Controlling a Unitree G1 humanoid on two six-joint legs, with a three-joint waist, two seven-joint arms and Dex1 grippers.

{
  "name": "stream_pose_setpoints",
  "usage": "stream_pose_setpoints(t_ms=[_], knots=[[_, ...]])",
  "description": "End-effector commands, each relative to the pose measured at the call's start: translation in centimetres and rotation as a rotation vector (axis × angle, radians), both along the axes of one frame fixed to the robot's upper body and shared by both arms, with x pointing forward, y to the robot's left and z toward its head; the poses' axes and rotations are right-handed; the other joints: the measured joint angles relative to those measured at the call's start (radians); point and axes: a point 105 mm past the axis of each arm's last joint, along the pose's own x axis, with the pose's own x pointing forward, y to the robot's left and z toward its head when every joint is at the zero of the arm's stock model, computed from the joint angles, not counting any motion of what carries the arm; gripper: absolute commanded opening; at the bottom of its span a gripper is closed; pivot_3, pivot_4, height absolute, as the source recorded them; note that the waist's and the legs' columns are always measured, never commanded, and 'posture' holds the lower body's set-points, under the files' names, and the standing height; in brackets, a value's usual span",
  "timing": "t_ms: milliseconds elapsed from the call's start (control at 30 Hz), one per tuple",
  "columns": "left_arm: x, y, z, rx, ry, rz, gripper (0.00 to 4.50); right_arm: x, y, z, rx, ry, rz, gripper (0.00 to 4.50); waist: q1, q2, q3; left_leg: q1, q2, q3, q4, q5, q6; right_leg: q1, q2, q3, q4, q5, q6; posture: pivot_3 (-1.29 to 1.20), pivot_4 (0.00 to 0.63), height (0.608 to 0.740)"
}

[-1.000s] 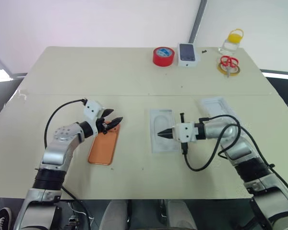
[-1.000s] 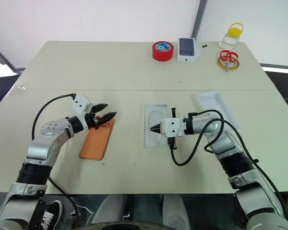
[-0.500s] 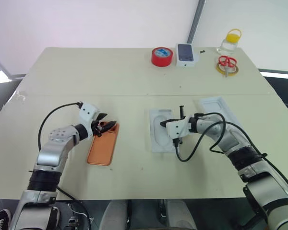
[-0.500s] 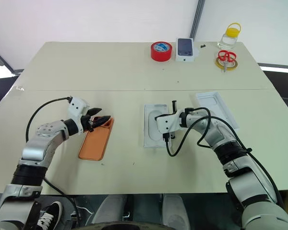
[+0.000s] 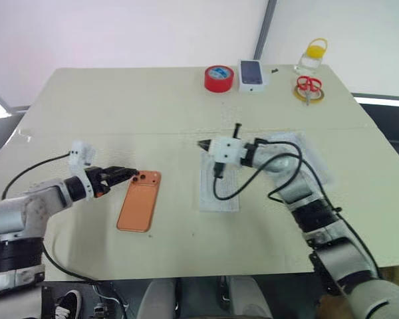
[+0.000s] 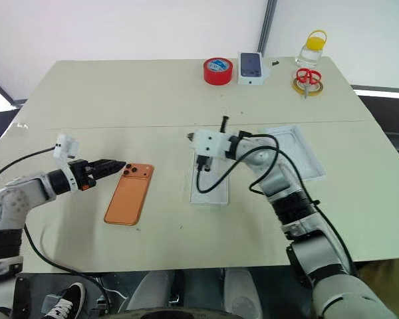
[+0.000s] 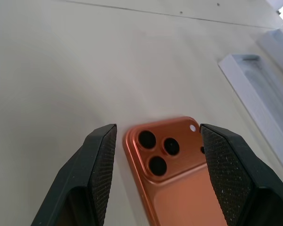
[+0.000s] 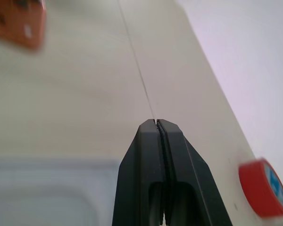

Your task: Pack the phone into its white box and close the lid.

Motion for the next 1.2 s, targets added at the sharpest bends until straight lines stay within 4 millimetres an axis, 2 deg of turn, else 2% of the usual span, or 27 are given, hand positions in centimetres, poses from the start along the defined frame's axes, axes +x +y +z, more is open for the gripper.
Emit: stream_pose_setpoints(t_ms=[33,133,200,267,367,467,567,667,867,933,1033,1133,1200], knots=[[-2.0,0.5,-1.4,-0.028,0.123,-0.028,2.96,-2.4,3.8,-1.3,-0.063,0.146,0.114,0.05,-0.001,0.000,0.000,0.000,0.000,0.000,0.000,0.000,0.000,0.000,0.000,0.000,0.000,0.000,0.000,0.00,0.150,0.740],[-3.4,0.3,-2.6,-0.044,0.203,-0.052,2.96,-3.5,5.9,-3.3,-0.178,0.247,0.125,0.05,0.000,0.000,0.000,0.000,0.000,0.000,0.000,0.000,0.000,0.000,-0.001,0.000,0.000,0.000,0.000,0.00,0.150,0.740],[-4.3,-0.2,-2.8,-0.056,0.226,-0.088,2.96,-4.2,6.8,-3.7,-0.195,0.304,0.148,0.05,0.001,0.000,0.000,0.000,-0.001,0.000,0.000,0.000,0.000,0.000,-0.001,0.000,0.001,-0.001,-0.001,0.00,0.150,0.740],[-4.9,-0.5,-3.2,-0.087,0.272,-0.089,2.96,-4.5,6.9,-4.8,-0.251,0.366,0.159,0.05,0.002,0.000,0.000,0.000,-0.001,0.000,0.000,0.000,0.000,0.000,-0.002,0.000,0.001,-0.001,-0.002,0.00,0.150,0.740],[-6.1,-1.2,-4.7,-0.030,0.326,-0.123,2.96,-5.8,6.5,-6.8,-0.345,0.444,0.205,0.05,0.003,0.000,-0.001,0.001,-0.002,0.000,0.000,0.000,0.000,0.001,-0.003,0.000,0.000,-0.001,-0.002,0.00,0.150,0.740],[-6.6,-1.7,-5.6,-0.017,0.370,-0.128,2.96,-6.6,6.7,-7.2,-0.340,0.494,0.228,0.05,0.002,0.005,-0.005,0.002,-0.002,0.000,0.000,0.000,-0.001,0.001,-0.003,0.000,0.000,-0.002,-0.004,0.00,0.150,0.740],[-5.9,-2.0,-5.9,-0.016,0.376,-0.104,2.96,-5.6,6.5,-7.8,-0.372,0.450,0.184,0.05,0.004,0.010,-0.011,0.002,-0.003,0.000,-0.001,0.000,-0.001,0.001,-0.004,0.000,0.000,-0.002,-0.004,0.00,0.150,0.740],[-5.9,-2.9,-6.3,-0.037,0.396,-0.117,2.96,-5.2,7.2,-7.5,-0.325,0.458,0.165,0.05,0.006,0.012,-0.016,0.004,-0.003,0.000,-0.001,0.000,-0.001,0.003,-0.004,0.000,0.000,-0.002,-0.004,0.00,0.150,0.740],[-6.4,-5.7,-7.6,-0.065,0.455,-0.180,2.96,-4.3,7.1,-7.2,-0.317,0.391,0.140,0.05,0.010,0.016,-0.021,0.007,-0.007,-0.003,-0.001,0.000,-0.001,0.007,-0.006,-0.001,0.000,-0.003,-0.003,0.00,0.150,0.740],[-6.0,-6.5,-7.3,-0.117,0.463,-0.175,2.96,-3.8,6.6,-7.0,-0.311,0.384,0.121,0.05,0.013,0.019,-0.023,0.010,-0.010,-0.004,-0.001,0.000,-0.001,0.008,-0.009,-0.001,0.000,-0.004,-0.001,0.00,0.150,0.740],[-5.3,-7.4,-6.6,-0.132,0.448,-0.190,2.96,-3.5,6.0,-7.1,-0.312,0.381,0.107,0.05,0.024,0.019,-0.023,0.020,-0.013,-0.004,-0.001,-0.002,0.002,0.018,-0.012,-0.001,-0.001,-0.008,0.005,0.00,0.150,0.740],[-4.7,-7.9,-5.6,-0.130,0.432,-0.208,2.96,-3.3,5.7,-7.4,-0.318,0.375,0.097,0.05,0.027,0.019,-0.023,0.020,-0.014,-0.005,-0.001,-0.002,0.003,0.019,-0.014,-0.002,-0.001,-0.009,0.006,0.00,0.150,0.740],[-4.5,-7.6,-5.7,-0.077,0.409,-0.203,2.96,-3.2,5.7,-7.5,-0.313,0.375,0.091,0.05,0.026,0.019,-0.023,0.020,-0.015,-0.005,-0.001,-0.002,0.003,0.019,-0.014,-0.002,-0.001,-0.009,0.006,0.00,0.150,0.740]])
